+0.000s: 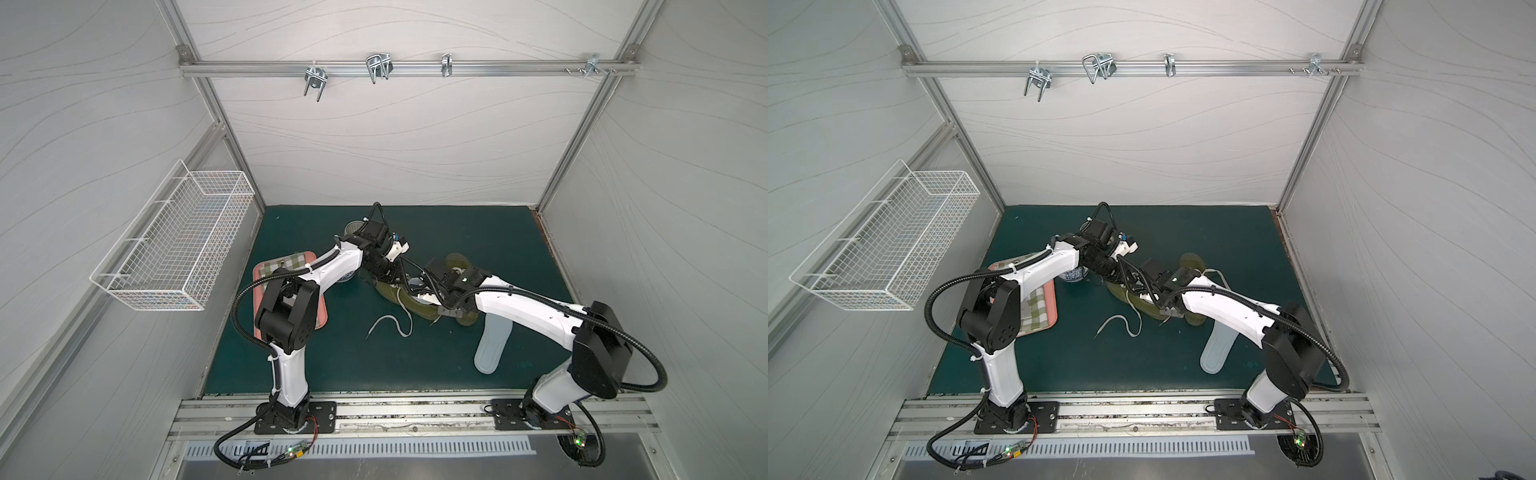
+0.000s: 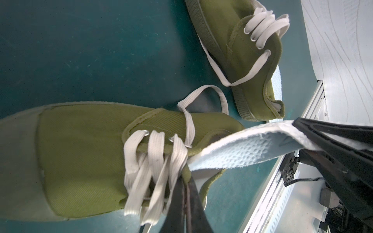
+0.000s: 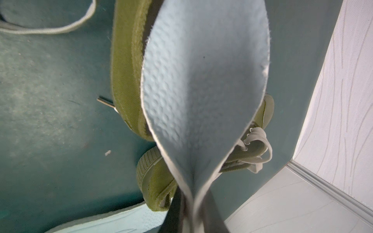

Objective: Insert the insole into the shoe

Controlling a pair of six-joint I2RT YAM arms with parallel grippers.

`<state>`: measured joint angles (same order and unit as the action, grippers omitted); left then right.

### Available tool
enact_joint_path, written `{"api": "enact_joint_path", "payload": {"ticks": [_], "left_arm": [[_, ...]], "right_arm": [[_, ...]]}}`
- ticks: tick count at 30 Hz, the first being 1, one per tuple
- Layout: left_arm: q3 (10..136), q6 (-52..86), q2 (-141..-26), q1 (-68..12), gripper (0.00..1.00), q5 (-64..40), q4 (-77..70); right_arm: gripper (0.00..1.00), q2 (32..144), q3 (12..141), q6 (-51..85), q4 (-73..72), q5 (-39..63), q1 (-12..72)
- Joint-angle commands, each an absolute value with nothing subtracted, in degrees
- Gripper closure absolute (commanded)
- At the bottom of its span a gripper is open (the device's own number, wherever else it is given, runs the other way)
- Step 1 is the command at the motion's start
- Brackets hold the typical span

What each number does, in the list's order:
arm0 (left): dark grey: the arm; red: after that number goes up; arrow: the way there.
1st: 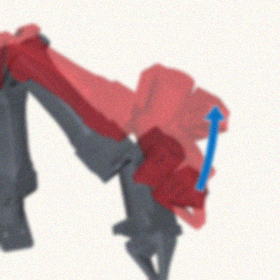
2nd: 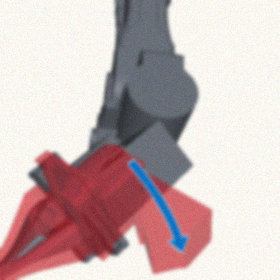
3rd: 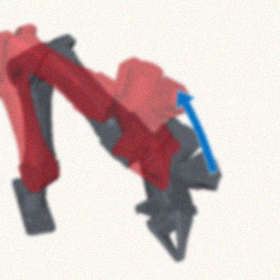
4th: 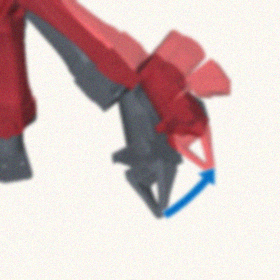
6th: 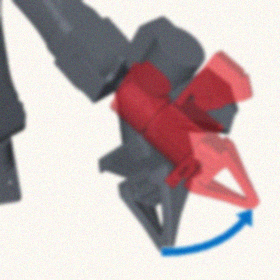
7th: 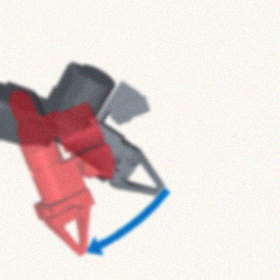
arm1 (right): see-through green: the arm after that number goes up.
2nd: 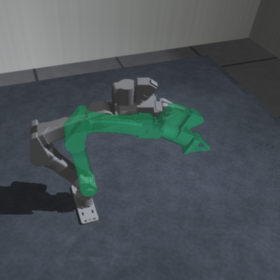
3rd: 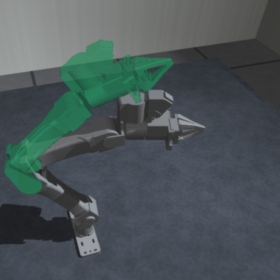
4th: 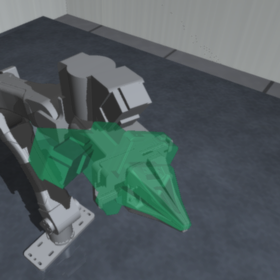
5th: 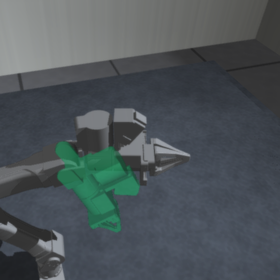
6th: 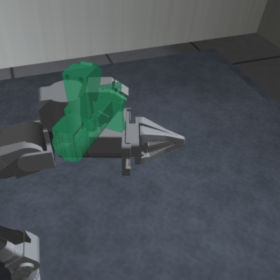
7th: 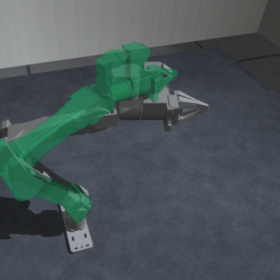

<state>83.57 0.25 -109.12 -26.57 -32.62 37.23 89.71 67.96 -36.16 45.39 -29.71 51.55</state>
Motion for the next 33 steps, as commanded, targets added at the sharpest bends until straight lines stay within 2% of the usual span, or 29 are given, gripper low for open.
{"api": "enact_joint_path", "payload": {"ticks": [1, 11, 24, 33], "left_arm": [[86.73, 0.15, -109.82, -26.69, 1.00, -35.19, 37.17], [85.46, 1.34, -109.46, -26.67, 1.00, -35.95, 35.64], [81.26, 4.40, -106.91, -26.72, 1.00, -36.82, 31.42], [79.51, 7.26, -106.41, -26.62, 1.00, -38.66, 29.22]], "right_arm": [[0.87, 89.35, 67.57, -37.93, 45.69, -29.81, 52.86], [0.88, 91.77, 67.62, -37.01, 45.89, -23.17, 54.78], [0.89, 95.49, 77.52, -28.54, 55.94, -10.88, 48.83], [0.91, 97.46, 79.29, -22.57, 57.62, -3.12, 45.60]]}}
